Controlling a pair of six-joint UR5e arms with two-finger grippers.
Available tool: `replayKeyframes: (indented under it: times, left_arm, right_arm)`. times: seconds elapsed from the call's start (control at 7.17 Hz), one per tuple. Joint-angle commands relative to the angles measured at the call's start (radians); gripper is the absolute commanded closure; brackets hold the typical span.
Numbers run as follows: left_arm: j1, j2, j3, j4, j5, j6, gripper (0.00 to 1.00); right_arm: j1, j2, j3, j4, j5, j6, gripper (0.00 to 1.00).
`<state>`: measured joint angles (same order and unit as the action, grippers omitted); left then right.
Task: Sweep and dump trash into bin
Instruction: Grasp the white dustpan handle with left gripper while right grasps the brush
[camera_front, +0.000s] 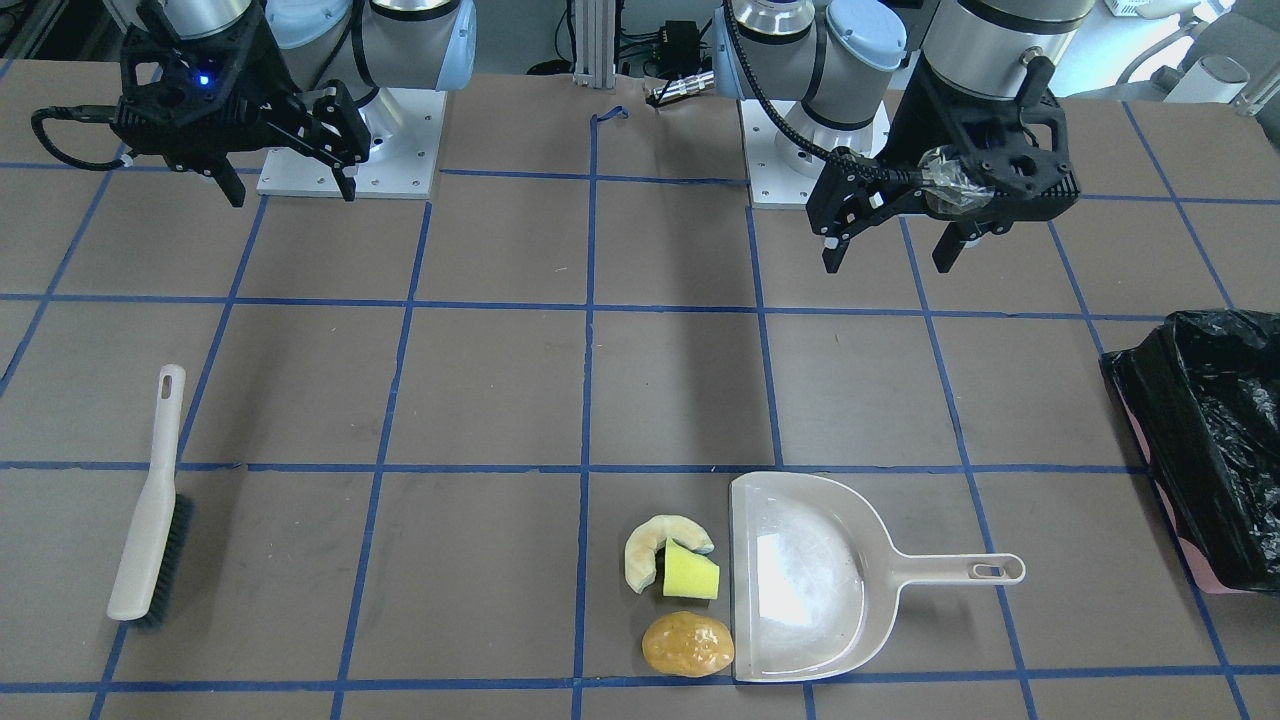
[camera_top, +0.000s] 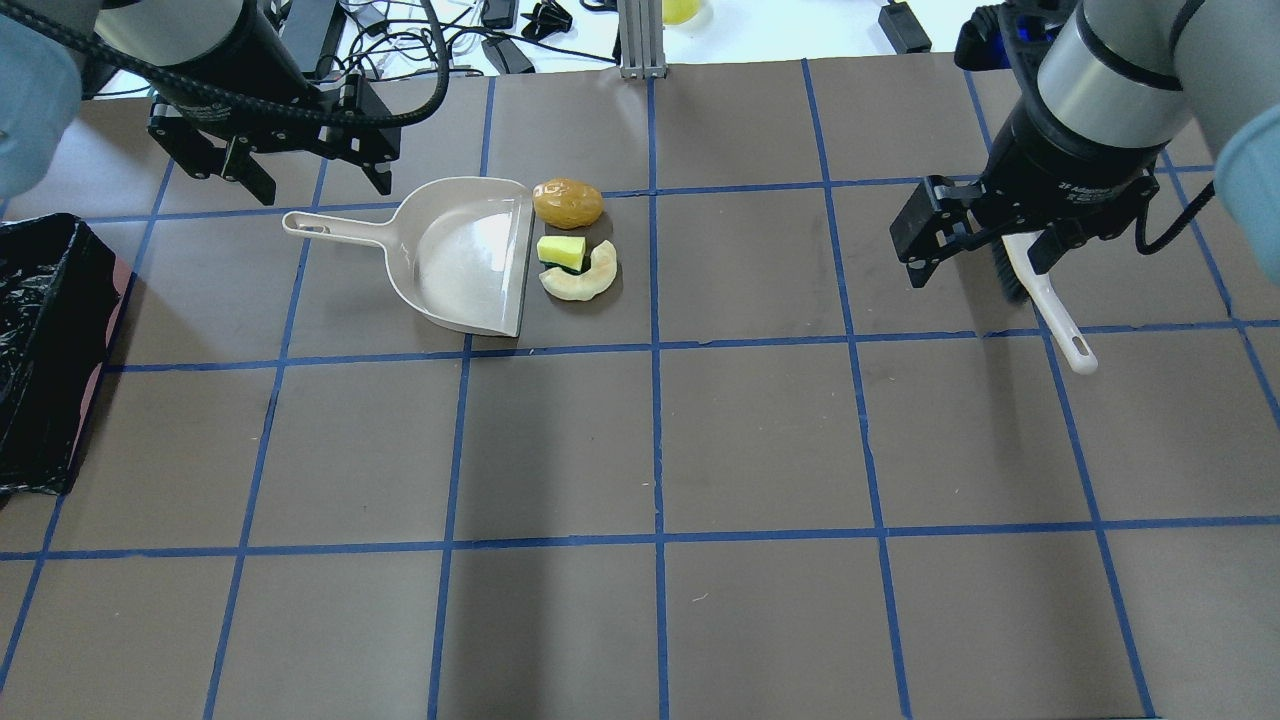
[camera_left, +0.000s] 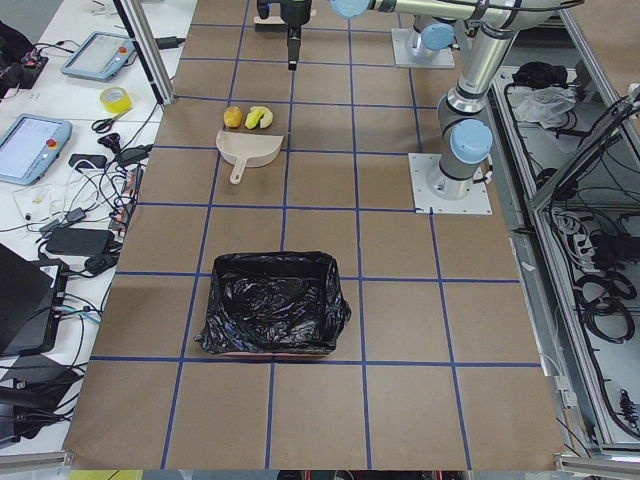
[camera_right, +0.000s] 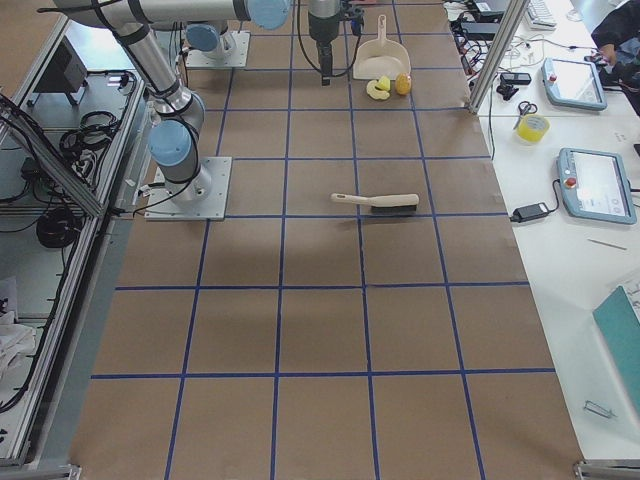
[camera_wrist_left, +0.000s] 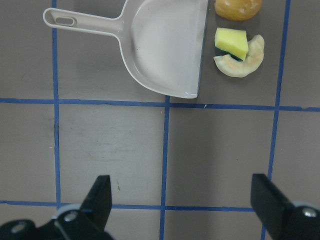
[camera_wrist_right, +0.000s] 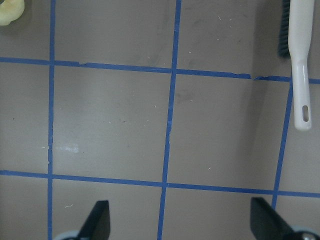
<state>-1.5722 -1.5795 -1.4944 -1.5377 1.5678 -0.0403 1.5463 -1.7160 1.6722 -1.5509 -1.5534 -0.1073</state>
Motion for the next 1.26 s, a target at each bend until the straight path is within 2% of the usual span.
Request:
replayKeyframes:
  times: [0.0, 0.14, 0.28, 0.56, 0.7, 0.84, 0.98, 1.12]
  left_arm:
    - [0.001, 0.004, -0.013, -0.001, 0.003, 0.035, 0.0]
    - [0.004, 0.006, -0.029, 0.005, 0.006, 0.092, 0.0]
    - [0.039, -0.002, -0.044, 0.054, 0.033, 0.26, 0.0]
    - [0.174, -0.045, -0.078, 0.073, 0.034, 0.539, 0.0]
    - [0.199, -0.072, -0.075, 0.115, 0.052, 0.75, 0.0]
    - [0.252, -0.098, -0.069, 0.123, 0.081, 0.96, 0.0]
    - [0.279, -0.146, -0.066, 0.158, 0.08, 1.096, 0.0]
    - [0.291, -0.199, -0.07, 0.233, 0.078, 1.264, 0.0]
  right_arm:
    - [0.0, 0.001, 0.001, 0.0, 0.001, 0.006, 0.0]
    - [-0.002, 0.007, 0.001, -0.005, -0.002, 0.008, 0.0]
    - [-0.006, 0.012, 0.0, -0.015, -0.002, 0.008, 0.0]
    - [-0.023, 0.015, 0.001, -0.023, -0.004, -0.012, 0.0]
    - [-0.079, 0.033, 0.006, -0.017, -0.076, -0.028, 0.0]
    - [-0.168, 0.044, 0.006, -0.028, -0.109, -0.119, 0.0]
    - [-0.24, 0.071, 0.009, -0.097, -0.1, -0.226, 0.0]
    - [-0.27, 0.146, 0.009, -0.182, -0.1, -0.239, 0.01]
